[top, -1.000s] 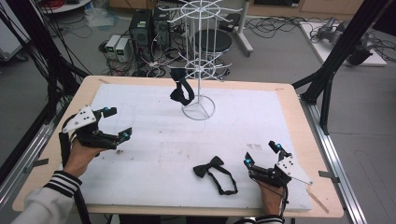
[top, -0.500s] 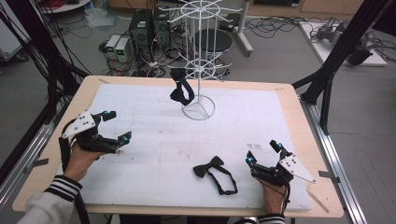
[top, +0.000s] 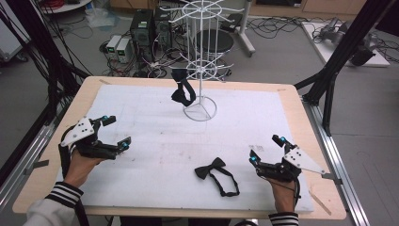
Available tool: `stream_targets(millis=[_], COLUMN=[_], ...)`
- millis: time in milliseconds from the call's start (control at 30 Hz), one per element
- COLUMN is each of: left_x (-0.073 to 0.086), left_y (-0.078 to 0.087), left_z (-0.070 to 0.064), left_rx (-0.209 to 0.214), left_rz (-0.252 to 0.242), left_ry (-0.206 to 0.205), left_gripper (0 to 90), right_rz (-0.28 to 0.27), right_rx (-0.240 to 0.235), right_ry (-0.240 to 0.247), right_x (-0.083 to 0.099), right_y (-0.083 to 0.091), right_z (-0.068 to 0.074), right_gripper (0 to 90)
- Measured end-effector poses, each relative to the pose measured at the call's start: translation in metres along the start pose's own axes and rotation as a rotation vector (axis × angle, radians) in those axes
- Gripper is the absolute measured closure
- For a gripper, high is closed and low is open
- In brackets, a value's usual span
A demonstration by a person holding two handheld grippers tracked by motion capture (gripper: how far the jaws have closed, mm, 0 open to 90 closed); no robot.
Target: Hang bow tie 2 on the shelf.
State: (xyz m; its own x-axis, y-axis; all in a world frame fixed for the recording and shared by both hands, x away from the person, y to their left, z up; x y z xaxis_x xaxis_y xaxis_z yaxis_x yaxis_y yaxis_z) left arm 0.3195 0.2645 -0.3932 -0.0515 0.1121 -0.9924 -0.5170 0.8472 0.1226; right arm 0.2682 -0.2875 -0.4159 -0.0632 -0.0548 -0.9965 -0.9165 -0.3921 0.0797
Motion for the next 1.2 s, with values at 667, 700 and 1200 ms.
stream_targets(millis=[667,700,1200], left_x=[0.013,0.014,0.023], left_y=[0.003,0.003,0.003], left_z=[-0.006,-0.006,-0.011], left_rx=[0.003,0.004,0.006], left_rz=[-0.066,-0.069,-0.076], left_ry=[0.006,0.006,0.002], left_gripper=[1.7,1.7,1.7], right_rz=[0.225,0.229,0.358], right_rx=[-0.329,-0.340,-0.522], right_ry=[0.216,0.221,0.395], right_x=[-0.051,-0.053,-0.076], right_y=[-0.029,-0.030,-0.059], right_z=[0.007,0.007,0.018], right_gripper=[2.3,2.3,2.7])
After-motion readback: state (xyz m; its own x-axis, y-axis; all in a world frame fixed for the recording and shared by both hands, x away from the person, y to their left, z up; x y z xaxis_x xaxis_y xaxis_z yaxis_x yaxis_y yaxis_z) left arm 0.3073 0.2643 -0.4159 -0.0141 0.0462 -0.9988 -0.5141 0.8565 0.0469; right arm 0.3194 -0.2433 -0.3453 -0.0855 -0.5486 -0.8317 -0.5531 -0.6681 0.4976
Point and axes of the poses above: each handheld gripper's, and its own axes: y roughly backward along the jaws, x roughly out of its underside, z roughly to its left, the point moved 1 cm from there along -y, roughly forward along the jaws, and after that the axes turned 10 degrees about x, right-handed, at the moved point
